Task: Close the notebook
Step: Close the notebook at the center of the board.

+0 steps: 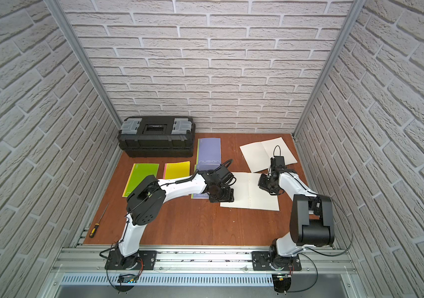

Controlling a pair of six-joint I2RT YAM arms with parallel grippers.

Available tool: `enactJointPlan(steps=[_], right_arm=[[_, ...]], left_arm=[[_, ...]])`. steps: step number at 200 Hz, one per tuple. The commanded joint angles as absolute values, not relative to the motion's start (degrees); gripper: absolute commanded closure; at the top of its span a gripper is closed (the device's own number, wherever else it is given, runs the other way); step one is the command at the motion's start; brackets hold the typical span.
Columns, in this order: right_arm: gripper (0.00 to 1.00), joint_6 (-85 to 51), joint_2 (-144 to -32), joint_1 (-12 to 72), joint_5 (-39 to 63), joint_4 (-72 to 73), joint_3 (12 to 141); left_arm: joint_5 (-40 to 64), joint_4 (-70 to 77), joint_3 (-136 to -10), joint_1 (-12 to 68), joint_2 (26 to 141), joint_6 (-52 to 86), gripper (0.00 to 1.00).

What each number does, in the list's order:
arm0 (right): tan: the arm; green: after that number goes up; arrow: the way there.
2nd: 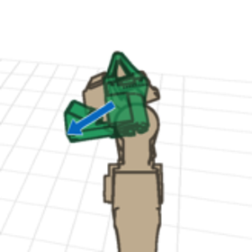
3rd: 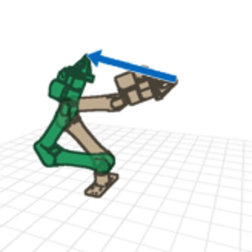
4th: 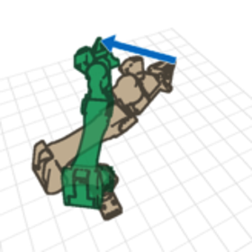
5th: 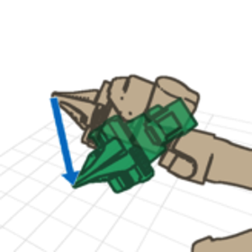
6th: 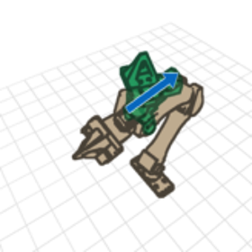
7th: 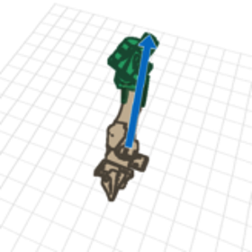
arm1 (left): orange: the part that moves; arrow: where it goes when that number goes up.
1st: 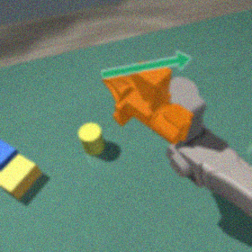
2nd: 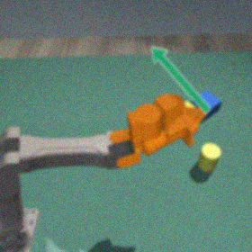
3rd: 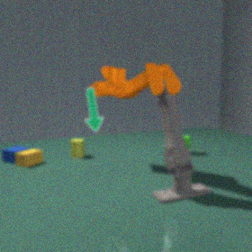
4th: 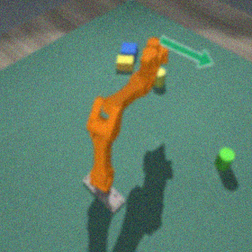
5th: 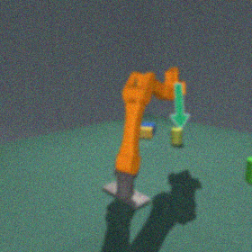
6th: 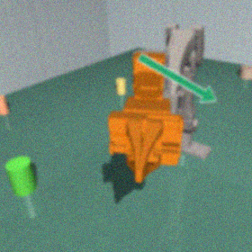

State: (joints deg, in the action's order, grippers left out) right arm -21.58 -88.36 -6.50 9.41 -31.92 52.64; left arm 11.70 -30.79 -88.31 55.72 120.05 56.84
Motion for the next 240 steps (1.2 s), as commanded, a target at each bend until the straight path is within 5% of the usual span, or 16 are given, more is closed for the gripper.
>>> enactJointPlan(steps=[1, 240], right_arm=[[0.75, -21.3, -89.4, -6.1, 8.0, -31.3, 51.4], [0.77, -22.0, -94.7, -5.2, 7.8, -30.3, 50.9]], left_arm=[[11.9, -29.8, -88.0, 56.2, 118.7, 57.8, 0.24], [16.2, -25.4, -87.0, 55.8, 118.6, 57.9, 0.25]])
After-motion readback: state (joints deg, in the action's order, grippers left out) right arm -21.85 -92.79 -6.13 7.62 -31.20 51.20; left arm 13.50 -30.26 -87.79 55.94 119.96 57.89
